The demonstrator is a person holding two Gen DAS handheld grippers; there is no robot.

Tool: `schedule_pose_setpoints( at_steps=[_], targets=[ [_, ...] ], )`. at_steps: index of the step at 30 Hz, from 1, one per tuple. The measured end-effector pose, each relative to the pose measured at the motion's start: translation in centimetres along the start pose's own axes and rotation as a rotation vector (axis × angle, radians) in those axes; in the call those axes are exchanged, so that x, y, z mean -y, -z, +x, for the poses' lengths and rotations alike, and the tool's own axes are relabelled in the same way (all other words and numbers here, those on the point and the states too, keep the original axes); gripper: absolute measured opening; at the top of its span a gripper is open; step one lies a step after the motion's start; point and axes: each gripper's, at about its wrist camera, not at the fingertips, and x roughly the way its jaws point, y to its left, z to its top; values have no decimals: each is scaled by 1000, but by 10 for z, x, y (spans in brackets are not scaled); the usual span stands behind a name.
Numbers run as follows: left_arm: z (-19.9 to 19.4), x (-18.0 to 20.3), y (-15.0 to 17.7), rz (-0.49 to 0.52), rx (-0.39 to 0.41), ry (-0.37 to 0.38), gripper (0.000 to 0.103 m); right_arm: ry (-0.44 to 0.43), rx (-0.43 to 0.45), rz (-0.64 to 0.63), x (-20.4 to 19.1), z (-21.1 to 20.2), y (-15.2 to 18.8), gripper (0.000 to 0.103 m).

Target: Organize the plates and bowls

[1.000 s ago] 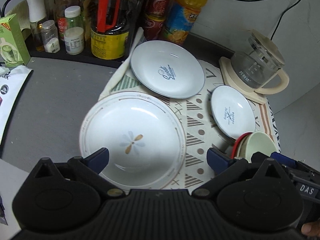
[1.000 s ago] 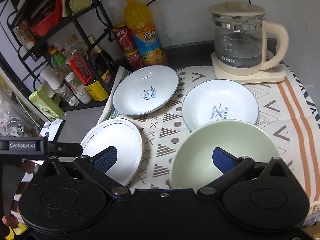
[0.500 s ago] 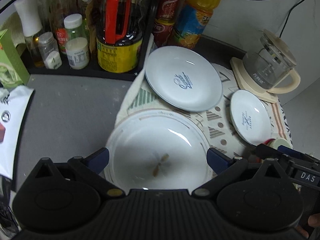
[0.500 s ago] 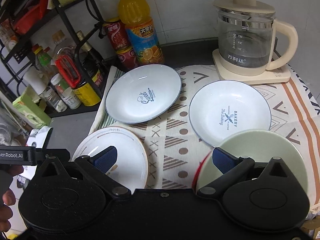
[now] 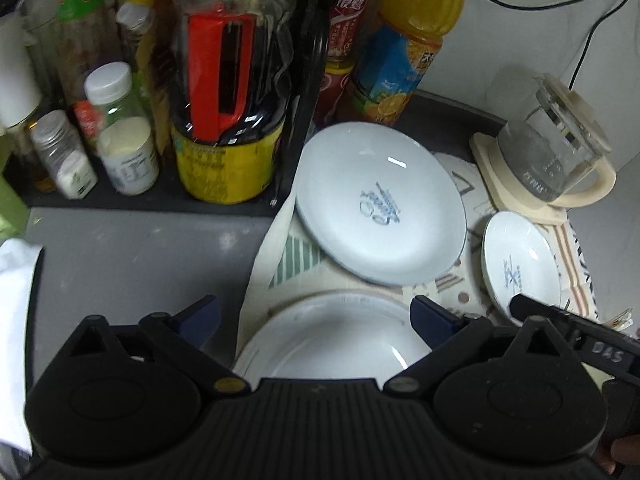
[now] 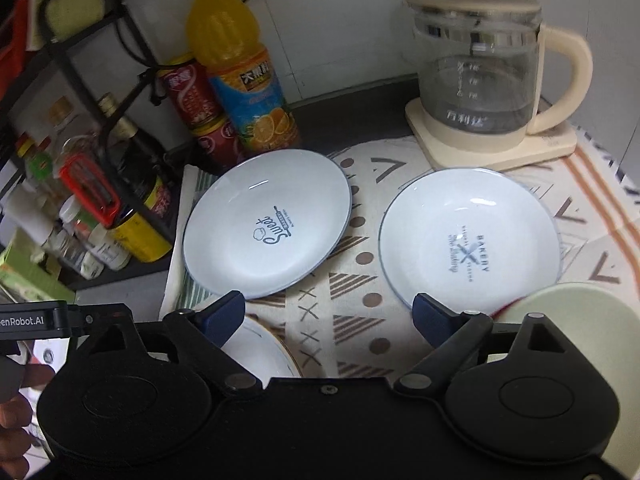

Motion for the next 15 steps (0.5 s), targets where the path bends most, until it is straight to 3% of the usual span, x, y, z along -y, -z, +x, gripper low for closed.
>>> schedule_pose_setpoints(
  at_steps=[8, 11, 13, 15],
  targets=[
    [32, -8, -32, 22, -4, 47, 97, -8, -45, 66, 3, 40, -13, 68],
    [46, -12, -36, 12, -16, 67, 89, -29, -66, 129, 8, 56, -13, 54],
    [57, -14, -37, 8, -30, 79, 79, -33, -83, 154, 9, 66, -13, 47],
    [65, -16, -37, 2, -46, 92, 65, -34, -91, 170, 9, 73, -14, 46]
  ],
)
